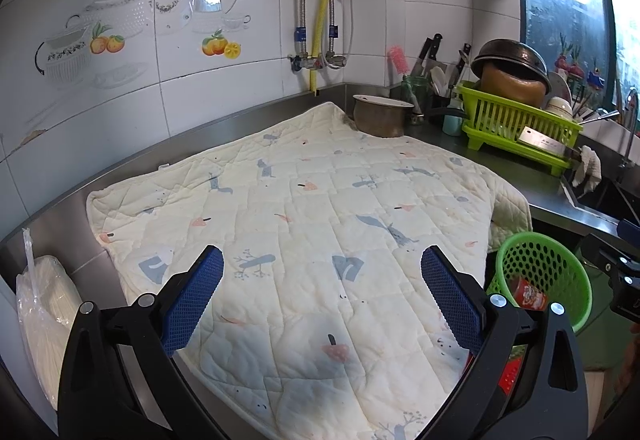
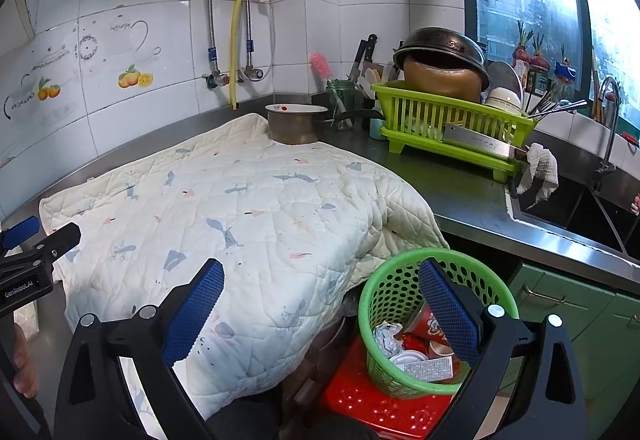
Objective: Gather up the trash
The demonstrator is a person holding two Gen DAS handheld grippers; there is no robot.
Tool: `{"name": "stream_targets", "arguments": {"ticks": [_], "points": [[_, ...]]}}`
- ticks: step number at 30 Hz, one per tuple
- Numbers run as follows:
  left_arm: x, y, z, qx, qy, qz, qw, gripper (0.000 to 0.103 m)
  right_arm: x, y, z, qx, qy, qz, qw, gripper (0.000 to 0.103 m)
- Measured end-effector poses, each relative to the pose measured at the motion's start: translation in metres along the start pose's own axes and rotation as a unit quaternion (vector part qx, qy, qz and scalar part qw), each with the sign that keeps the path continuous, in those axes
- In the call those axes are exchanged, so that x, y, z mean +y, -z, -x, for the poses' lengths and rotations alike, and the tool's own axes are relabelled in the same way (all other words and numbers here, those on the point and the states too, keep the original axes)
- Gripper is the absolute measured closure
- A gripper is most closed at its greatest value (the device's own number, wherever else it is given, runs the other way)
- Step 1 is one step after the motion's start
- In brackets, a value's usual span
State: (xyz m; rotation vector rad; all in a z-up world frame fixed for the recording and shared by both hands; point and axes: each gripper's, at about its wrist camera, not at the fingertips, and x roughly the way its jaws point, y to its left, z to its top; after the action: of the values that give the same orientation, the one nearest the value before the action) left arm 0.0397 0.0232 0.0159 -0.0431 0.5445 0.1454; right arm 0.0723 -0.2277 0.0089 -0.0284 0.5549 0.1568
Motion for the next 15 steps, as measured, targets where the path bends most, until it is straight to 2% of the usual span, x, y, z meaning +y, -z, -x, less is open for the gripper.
{"name": "stream_targets", "arguments": {"ticks": [15], "points": [[0.0009, -0.0015, 0.0002, -0.004, -0.003, 0.0, 1.0, 0.005, 0.0018, -0.0004, 0.0009, -0.001, -0.003, 0.004, 1.0, 0.008]]}}
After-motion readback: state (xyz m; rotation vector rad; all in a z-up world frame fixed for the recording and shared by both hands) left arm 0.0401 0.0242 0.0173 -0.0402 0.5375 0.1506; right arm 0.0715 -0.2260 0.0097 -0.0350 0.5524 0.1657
